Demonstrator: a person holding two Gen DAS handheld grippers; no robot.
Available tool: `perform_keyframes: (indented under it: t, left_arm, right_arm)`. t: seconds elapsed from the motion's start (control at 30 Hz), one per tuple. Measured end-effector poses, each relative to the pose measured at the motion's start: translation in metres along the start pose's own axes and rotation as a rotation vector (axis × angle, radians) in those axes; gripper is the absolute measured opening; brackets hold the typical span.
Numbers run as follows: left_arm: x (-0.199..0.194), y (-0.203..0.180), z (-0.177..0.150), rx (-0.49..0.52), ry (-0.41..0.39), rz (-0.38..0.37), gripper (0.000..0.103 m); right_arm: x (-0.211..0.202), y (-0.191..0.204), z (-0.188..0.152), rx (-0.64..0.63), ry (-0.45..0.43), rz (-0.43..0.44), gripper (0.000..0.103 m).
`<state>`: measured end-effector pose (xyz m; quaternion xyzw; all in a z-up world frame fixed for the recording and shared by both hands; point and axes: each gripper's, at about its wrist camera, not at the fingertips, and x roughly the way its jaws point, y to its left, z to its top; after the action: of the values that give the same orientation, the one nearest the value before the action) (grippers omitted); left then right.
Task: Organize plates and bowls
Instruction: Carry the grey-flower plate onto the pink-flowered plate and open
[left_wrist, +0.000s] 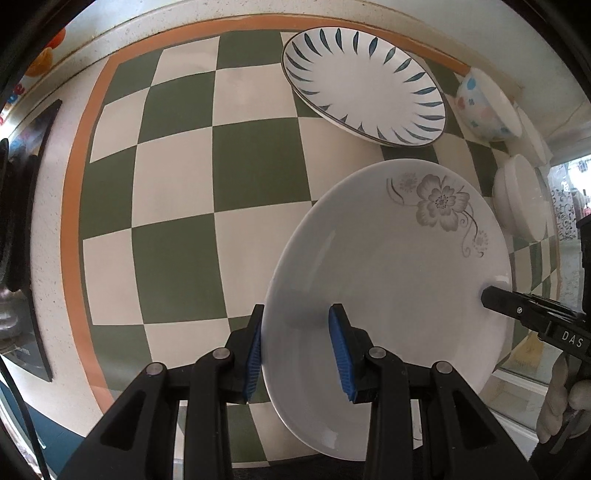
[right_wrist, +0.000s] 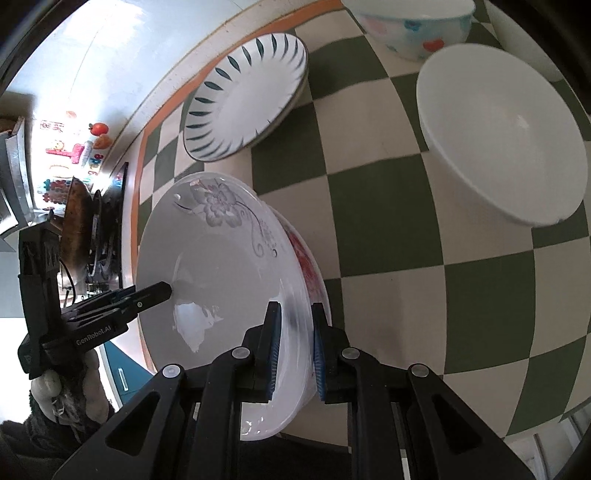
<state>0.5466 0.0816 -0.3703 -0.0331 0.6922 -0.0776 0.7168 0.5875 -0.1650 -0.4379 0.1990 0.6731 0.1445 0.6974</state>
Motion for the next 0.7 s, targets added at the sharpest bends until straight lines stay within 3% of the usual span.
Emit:
perform_keyframes:
  t: [0.3,0.7]
  left_arm:
    - [0.010,-0.011,0.000,0.010,0.016,0.060,0.032]
    - [0.000,-0.013,-0.001,0.007,-0.004,0.067,0.031]
  right_arm:
    - [0.010,0.004,0.002,-0.015,0.032,-0.014,0.018]
    - [0.006,0.015,0.012,-0.052,0.096,-0.088,0.020]
